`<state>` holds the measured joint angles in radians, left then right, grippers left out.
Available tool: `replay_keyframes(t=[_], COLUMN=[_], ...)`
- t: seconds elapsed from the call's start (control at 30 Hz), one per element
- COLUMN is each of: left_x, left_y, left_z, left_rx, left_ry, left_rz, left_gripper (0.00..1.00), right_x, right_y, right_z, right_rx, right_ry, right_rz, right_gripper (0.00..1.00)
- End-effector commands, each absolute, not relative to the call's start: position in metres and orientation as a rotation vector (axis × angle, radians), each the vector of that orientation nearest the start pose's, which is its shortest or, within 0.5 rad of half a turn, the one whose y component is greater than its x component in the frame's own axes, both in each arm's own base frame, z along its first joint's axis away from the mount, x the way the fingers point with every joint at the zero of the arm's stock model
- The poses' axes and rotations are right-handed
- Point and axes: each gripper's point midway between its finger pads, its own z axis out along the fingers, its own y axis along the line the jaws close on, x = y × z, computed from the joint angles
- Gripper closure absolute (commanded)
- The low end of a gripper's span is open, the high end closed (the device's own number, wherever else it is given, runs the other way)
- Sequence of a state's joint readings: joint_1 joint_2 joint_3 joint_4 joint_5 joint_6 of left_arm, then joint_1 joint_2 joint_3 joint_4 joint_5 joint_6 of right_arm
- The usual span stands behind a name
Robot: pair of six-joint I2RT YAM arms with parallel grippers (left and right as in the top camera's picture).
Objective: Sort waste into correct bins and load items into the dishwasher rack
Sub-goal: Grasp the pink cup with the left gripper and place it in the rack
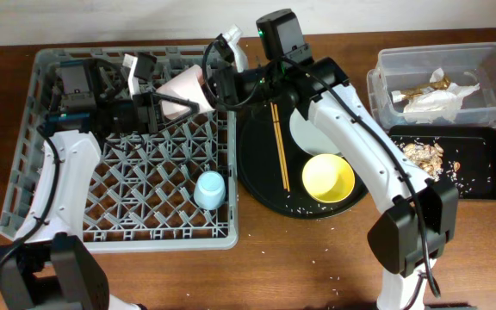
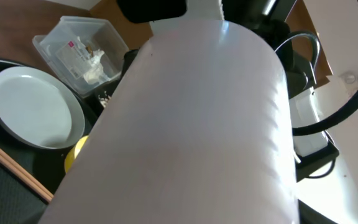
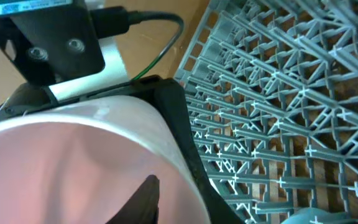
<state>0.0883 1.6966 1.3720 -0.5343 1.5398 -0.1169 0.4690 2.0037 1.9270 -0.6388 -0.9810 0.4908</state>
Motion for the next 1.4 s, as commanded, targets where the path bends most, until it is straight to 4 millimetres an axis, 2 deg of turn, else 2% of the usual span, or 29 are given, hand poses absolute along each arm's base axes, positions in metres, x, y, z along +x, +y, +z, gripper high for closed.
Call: replay_keyframes(t=[0.0, 0.07, 0.1, 0.2, 0.3, 0.4, 0.47, 0.53, 0.63, 0.67, 0.7, 0.73, 0.8, 0.87, 0.9, 0.93, 1.17, 1.23, 1.3, 1.33, 1.37], left_x=[0.372, 0.374, 0.374, 0.376, 0.377, 0.376, 0.376, 0.374, 0.373, 0.372, 0.372, 0.372, 0.372, 0.373, 0.373, 0.372, 0.372, 0.367, 0.367, 0.367, 0.367], left_y=[-0.123, -0.117, -0.116, -0.109, -0.106, -0.107, -0.107, -0.113, -0.120, -0.120, -0.120, -0.120, -0.120, -0.120, -0.120, -0.120, -0.122, -0.136, -0.136, -0.136, -0.136], left_z=[0.309, 0.309, 0.309, 0.309, 0.309, 0.308, 0.308, 0.308, 0.308, 0.308, 0.308, 0.308, 0.308, 0.308, 0.308, 0.308, 0.308, 0.309, 0.309, 0.309, 0.309], left_rx=[0.462, 0.445, 0.442, 0.425, 0.410, 0.400, 0.389, 0.399, 0.417, 0.417, 0.417, 0.417, 0.417, 0.416, 0.413, 0.413, 0.417, 0.461, 0.464, 0.464, 0.464], left_ry=[1.857, 1.855, 1.855, 1.853, 1.856, 1.864, 1.871, 1.876, 1.878, 1.878, 1.878, 1.878, 1.878, 1.878, 1.880, 1.880, 1.882, 1.883, 1.882, 1.882, 1.881], left_rz=[-1.783, -1.771, -1.770, -1.759, -1.759, -1.771, -1.779, -1.793, -1.804, -1.804, -1.804, -1.804, -1.804, -1.805, -1.807, -1.807, -1.813, -1.834, -1.832, -1.832, -1.832], left_gripper=[0.46, 0.36, 0.25, 0.14, 0.13, 0.28, 0.29, 0.28, 0.29, 0.28, 0.20, 0.16, 0.15, 0.18, 0.26, 0.28, 0.23, 0.43, 0.46, 0.51, 0.52], right_x=[0.391, 0.391, 0.390, 0.395, 0.399, 0.405, 0.409, 0.409, 0.412, 0.412, 0.413, 0.414, 0.415, 0.416, 0.416, 0.415, 0.414, 0.414, 0.414, 0.413, 0.413], right_y=[0.359, 0.359, 0.359, 0.353, 0.348, 0.348, 0.351, 0.361, 0.363, 0.363, 0.364, 0.365, 0.366, 0.366, 0.366, 0.367, 0.375, 0.375, 0.375, 0.375, 0.375], right_z=[0.244, 0.244, 0.244, 0.244, 0.248, 0.247, 0.249, 0.256, 0.260, 0.261, 0.263, 0.264, 0.267, 0.267, 0.267, 0.267, 0.269, 0.269, 0.269, 0.270, 0.270], right_rx=[-0.508, -0.506, -0.505, -0.488, -0.482, -0.472, -0.471, -0.515, -0.511, -0.513, -0.515, -0.521, -0.524, -0.522, -0.523, -0.523, -0.545, -0.546, -0.546, -0.549, -0.548], right_ry=[2.455, 2.458, 2.460, 2.455, 2.440, 2.429, 2.407, 2.353, 2.332, 2.327, 2.315, 2.303, 2.289, 2.285, 2.287, 2.291, 2.261, 2.261, 2.261, 2.260, 2.260], right_rz=[1.472, 1.473, 1.473, 1.473, 1.496, 1.462, 1.437, 1.445, 1.451, 1.451, 1.453, 1.457, 1.460, 1.461, 1.461, 1.461, 1.449, 1.450, 1.450, 1.454, 1.453], right_gripper=[0.96, 0.96, 0.96, 0.96, 0.96, 0.96, 0.96, 0.96, 0.96, 0.96, 0.96, 0.96, 0.96, 0.96, 0.96, 0.96, 0.96, 0.96, 0.96, 0.96, 0.89])
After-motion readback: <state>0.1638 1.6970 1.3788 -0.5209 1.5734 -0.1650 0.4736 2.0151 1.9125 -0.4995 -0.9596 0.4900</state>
